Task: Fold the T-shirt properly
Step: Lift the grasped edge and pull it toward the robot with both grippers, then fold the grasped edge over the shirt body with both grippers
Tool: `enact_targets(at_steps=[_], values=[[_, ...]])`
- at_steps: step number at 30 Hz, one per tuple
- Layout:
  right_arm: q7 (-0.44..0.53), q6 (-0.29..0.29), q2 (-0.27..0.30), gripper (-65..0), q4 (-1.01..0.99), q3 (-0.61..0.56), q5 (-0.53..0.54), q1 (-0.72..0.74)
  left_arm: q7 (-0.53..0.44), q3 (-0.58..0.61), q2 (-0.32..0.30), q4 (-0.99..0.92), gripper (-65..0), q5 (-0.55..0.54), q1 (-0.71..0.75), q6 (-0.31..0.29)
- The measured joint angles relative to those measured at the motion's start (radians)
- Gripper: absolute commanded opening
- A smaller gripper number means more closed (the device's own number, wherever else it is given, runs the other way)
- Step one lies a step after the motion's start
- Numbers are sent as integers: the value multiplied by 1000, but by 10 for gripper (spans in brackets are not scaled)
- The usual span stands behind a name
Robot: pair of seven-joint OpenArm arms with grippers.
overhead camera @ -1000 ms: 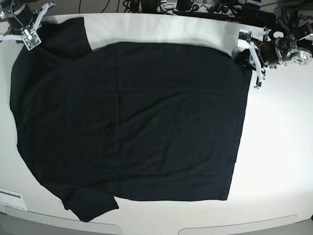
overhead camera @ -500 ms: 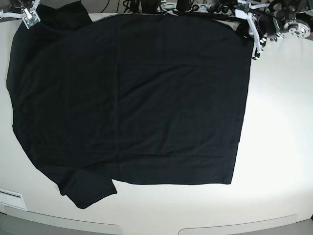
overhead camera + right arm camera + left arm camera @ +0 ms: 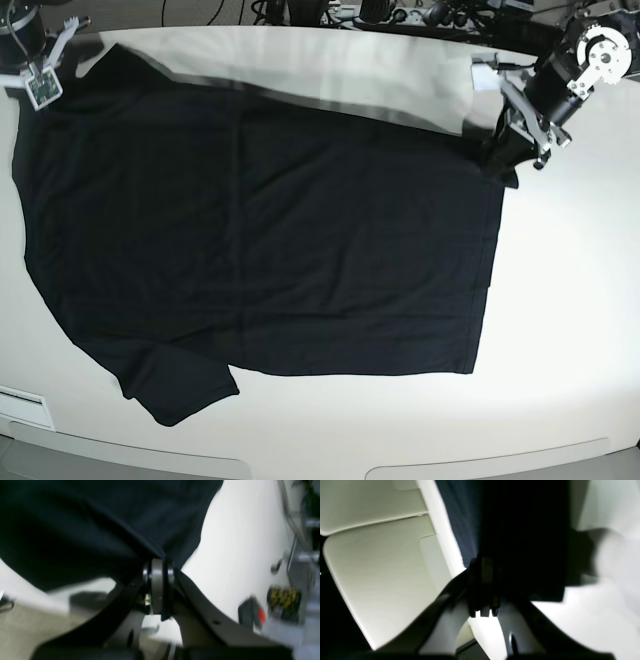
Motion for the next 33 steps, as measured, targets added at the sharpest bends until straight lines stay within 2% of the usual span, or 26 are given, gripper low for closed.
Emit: enact_targets(at_steps=[7,11,14,16,19,27,33], values=[[39,0,84,-650,0,1,49,153,-4,-174,79,-1,-650,-128,0,0],[54,52,111,-650,-43,0,106,247,-50,-240,123,-23,-650,-206,2,1],[52,57,133,-650,-143,-1,162,303,-62,-250,148,-62,-650,-237,2,2],[40,84,134,-650,-204,-1,204,345,-79,-250,174,-92,-650,-246,3,1],[50,158,133,-650,-264,-1,269,408,-87,-250,215,-148,-650,-249,3,5],[46,182,133,-650,-323,-6,303,458,-124,-250,304,-240,-650,-247,3,16],[62,168,132,-650,-323,-6,303,462,-124,-250,315,-243,-650,-246,3,46]])
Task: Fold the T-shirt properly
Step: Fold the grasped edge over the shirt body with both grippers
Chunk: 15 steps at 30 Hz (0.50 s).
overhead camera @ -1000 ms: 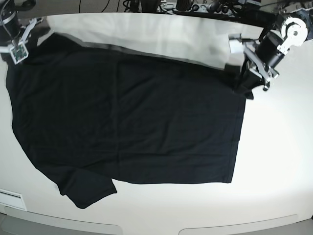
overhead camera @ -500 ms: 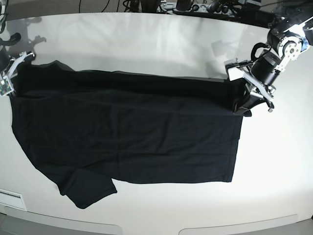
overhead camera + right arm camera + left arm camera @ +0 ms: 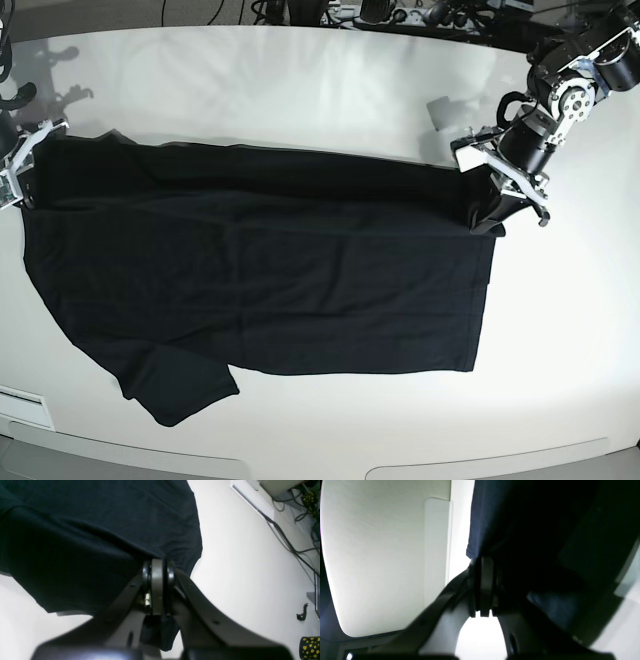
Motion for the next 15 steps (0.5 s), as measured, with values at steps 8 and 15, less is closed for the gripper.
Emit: enact_targets(at_steps=[8,15], values=[[53,-4,0,-650,-4,-2,0,0,-2,0,0,0,-650,-1,-3,-1],[63,-136,0,-272,-75,-121,-11,115,-15,-20,74,-107,-319,-248,-150,2]])
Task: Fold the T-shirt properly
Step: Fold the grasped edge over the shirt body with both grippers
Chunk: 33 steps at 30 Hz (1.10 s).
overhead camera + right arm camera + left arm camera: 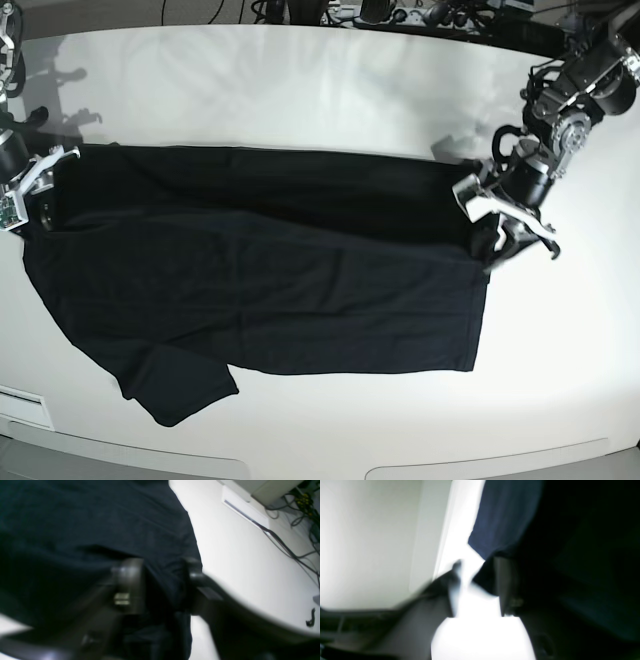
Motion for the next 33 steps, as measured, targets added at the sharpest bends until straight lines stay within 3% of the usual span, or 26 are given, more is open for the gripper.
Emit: enact_targets(at_steps=[3,5,6,8,10,12,16,22,28,30,33], values=[[-1,-6,0,-279,-4,-2,-6,-7,0,1,5,1,-328,-54,10,0],[-6,-34,0,-339,-5,-3,4,0,1,3,7,0,-409,-64,14,5],[-4,-46,0,-413,-4,-3,13,7,0,3,6,0,-487,-65,14,38],[-6,-49,0,-633,11,-3,16,5,0,3,5,0,-650,-80,8,118],[-32,-42,0,-650,18,-3,71,0,0,1,6,0,-650,-96,6,141],[-24,-32,-2,-650,19,-3,97,5,1,1,6,0,-650,-100,9,122],[-27,-7,-25,-650,10,-38,98,64,-20,2,39,-18,-650,-179,-21,-19],[-63,-12,-27,-650,-194,-232,90,164,-23,1,146,-176,-650,-296,-124,-221],[-206,16,-25,-650,-369,-345,93,255,-49,-8,212,-291,-650,-321,-129,-469],[-234,29,-25,-650,-368,-344,93,256,-24,-11,225,-308,-650,-325,-138,-517],[-273,35,-19,-650,-345,-341,97,242,-1,-12,225,-307,-650,-365,-138,-532]])
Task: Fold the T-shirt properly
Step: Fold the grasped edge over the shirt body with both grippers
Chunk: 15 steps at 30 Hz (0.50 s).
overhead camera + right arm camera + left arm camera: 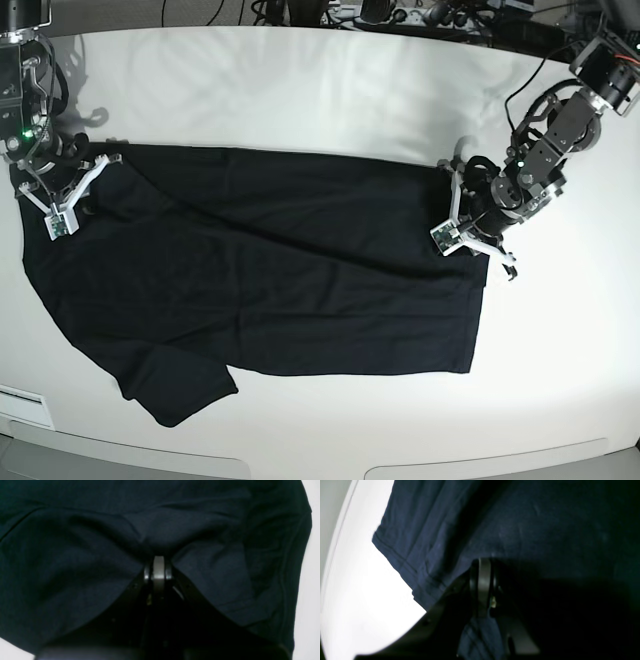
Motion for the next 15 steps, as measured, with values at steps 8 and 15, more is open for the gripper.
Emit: enact_targets(at_steps=[8,15], values=[[-81,-20,6,-650,111,12,-11,-98,43,-13,-10,24,-650,-62,45,-35],[-98,5,8,-650,158,63,5,-195,156,-15,-54,153,-650,-109,122,-39]])
